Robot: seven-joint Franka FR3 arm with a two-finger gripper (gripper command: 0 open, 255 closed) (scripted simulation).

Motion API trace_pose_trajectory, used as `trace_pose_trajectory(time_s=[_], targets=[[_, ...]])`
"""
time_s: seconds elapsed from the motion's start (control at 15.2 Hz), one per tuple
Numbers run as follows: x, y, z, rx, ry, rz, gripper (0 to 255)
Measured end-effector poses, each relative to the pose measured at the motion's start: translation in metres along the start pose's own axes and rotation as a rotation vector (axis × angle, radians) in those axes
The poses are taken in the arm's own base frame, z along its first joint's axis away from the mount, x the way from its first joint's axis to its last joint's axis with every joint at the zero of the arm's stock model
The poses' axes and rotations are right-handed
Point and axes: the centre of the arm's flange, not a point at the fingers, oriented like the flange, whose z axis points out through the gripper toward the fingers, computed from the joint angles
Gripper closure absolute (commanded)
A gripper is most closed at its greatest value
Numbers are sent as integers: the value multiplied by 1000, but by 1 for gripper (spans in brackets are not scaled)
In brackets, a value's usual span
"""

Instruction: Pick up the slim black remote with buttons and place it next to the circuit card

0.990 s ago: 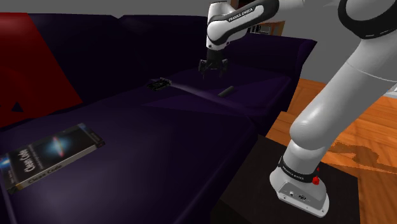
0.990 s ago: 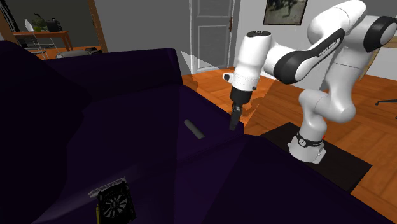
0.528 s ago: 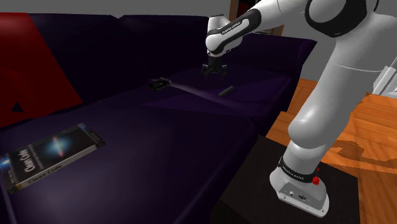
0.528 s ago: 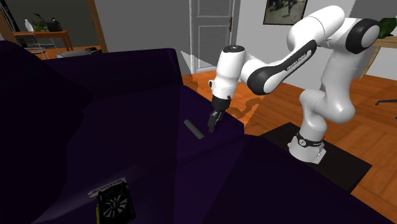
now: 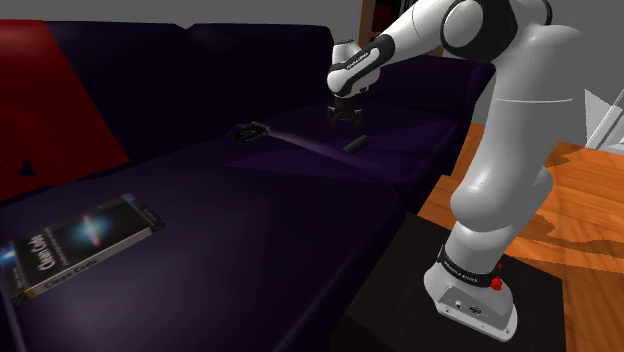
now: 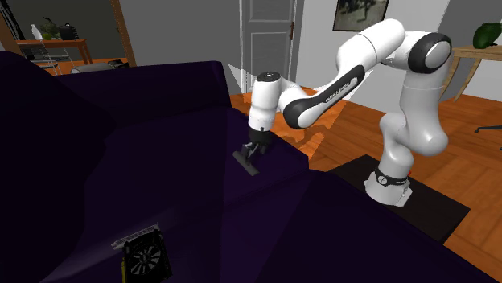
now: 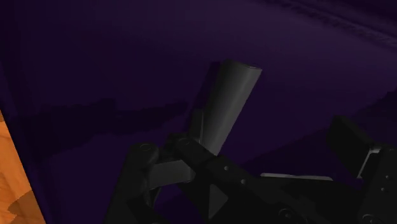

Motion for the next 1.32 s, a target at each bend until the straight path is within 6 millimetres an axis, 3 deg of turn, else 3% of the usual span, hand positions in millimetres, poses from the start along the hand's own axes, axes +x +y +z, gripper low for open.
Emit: trace_pose_trajectory(time_s=[0.53, 1.06, 1.32], targets=[[73, 19, 59, -57, 23, 256, 0], [79, 25, 101, -62, 26, 278, 0], [79, 25, 103, -61, 26, 278, 0]])
